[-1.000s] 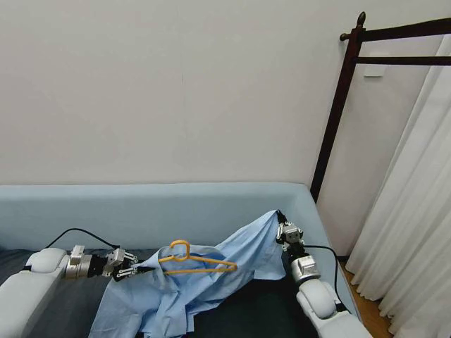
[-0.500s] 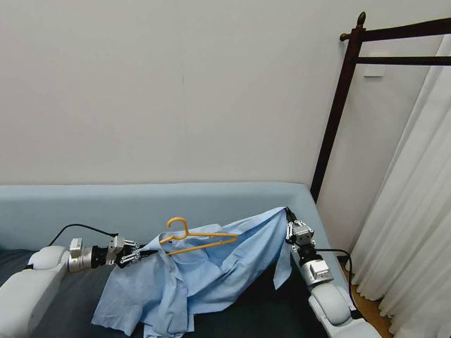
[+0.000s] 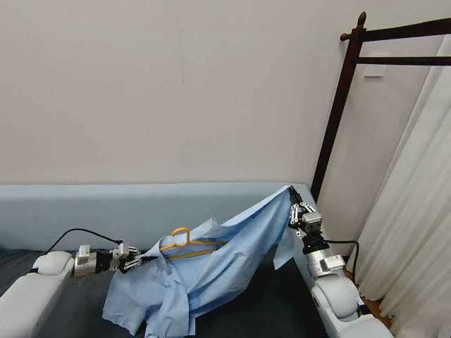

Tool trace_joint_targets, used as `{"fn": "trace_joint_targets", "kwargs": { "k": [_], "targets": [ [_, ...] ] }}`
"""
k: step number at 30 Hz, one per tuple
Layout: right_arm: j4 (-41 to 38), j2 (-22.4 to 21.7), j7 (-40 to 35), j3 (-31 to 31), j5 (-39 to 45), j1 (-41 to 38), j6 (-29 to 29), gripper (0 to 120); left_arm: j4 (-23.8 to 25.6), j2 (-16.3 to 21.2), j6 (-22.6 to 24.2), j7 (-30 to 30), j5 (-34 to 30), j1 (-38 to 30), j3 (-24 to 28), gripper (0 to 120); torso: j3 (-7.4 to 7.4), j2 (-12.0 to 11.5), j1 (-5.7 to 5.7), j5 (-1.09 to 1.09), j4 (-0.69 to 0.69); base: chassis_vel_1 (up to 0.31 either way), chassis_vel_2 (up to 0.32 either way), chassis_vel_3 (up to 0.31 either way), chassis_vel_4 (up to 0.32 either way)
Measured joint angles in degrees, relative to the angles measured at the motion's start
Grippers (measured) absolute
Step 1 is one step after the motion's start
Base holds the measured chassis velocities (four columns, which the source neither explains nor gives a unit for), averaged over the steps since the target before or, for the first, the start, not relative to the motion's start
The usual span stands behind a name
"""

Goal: Pick up the clothes from the sofa and hang them on the clothes hanger.

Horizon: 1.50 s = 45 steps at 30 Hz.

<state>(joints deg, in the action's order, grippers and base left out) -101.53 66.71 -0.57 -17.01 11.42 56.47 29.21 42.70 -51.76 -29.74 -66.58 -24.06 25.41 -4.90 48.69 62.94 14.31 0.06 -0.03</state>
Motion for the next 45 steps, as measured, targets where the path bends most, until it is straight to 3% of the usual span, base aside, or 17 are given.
{"fn": "trace_joint_targets", "kwargs": {
  "k": [6,11,13,17,18,25,32,35,37,39,45],
  "targets": [
    [-1.85,-0.56,4.52,2.16,-4.0,6.81,3.47,0,4.33,-2.24,0.38,10.29,-7.08,4.41,0.8,7,0.0,0.0,0.0,-0.01,0.0,0.0,0.0,0.0,0.0],
    [4.25,-0.16,1.38,4.21,-14.52,9.07,2.18,0,8.63,-2.62,0.38,12.33,-11.56,5.78,1.94,7,0.0,0.0,0.0,0.0,0.01,0.0,0.0,0.0,0.0],
    [8.08,0.16,0.11,4.47,-19.93,9.12,1.93,7,10.74,-1.93,0.37,12.41,-12.01,5.69,2.34,7,0.0,0.0,0.0,0.0,0.0,0.0,0.0,0.0,0.0],
    [11.25,0.16,-0.33,5.46,-22.78,9.04,1.74,19,13.62,-0.08,0.4,13.39,-12.04,4.81,3.0,7,0.0,0.0,0.0,0.01,0.01,0.0,0.0,0.0,0.0],
    [12.02,-0.79,-0.25,7.05,-23.28,9.52,1.46,32,16.76,2.72,0.97,15.47,-11.86,2.89,4.51,7,0.0,0.0,0.0,0.0,0.03,0.0,0.0,0.0,0.0],
    [9.27,-3.89,2.24,8.71,-19.47,10.26,3.87,55,21.03,6.52,3.46,19.08,-13.42,-2.47,6.73,7,0.0,0.0,0.0,-0.02,0.02,0.0,0.0,0.0,0.0],
    [7.85,-5.83,3.57,6.28,-16.31,10.23,5.57,84,27.07,10.88,9.17,21.15,-20.69,-10.83,9.18,7,0.01,0.0,0.0,0.01,0.0,0.0,0.0,0.0,0.0],
    [6.74,-6.05,3.43,5.71,-14.62,10.21,5.53,89,28.58,12.05,10.74,21.22,-22.04,-11.79,9.69,7,0.01,0.0,0.0,0.02,-0.01,0.0,0.0,0.0,0.0],
    [2.21,-6.55,1.06,5.33,-8.86,8.92,2.63,98,31.16,14.24,13.51,20.84,-23.27,-12.18,10.63,7,0.01,0.0,0.0,0.0,0.0,0.0,0.0,0.0,0.0],
    [1.32,-6.71,0.43,5.42,-7.84,8.55,1.92,98,31.57,14.54,13.96,20.76,-23.33,-12.04,10.71,7,0.01,0.0,0.0,0.0,0.0,0.0,0.0,0.0,0.0],
    [-8.76,-8.75,-6.76,9.63,5.77,3.78,-8.03,100,37.61,17.72,20.54,19.51,-24.22,-6.17,10.77,7,0.0,0.0,0.0,-0.05,0.02,0.0,0.0,0.0,0.0]
  ]
}}
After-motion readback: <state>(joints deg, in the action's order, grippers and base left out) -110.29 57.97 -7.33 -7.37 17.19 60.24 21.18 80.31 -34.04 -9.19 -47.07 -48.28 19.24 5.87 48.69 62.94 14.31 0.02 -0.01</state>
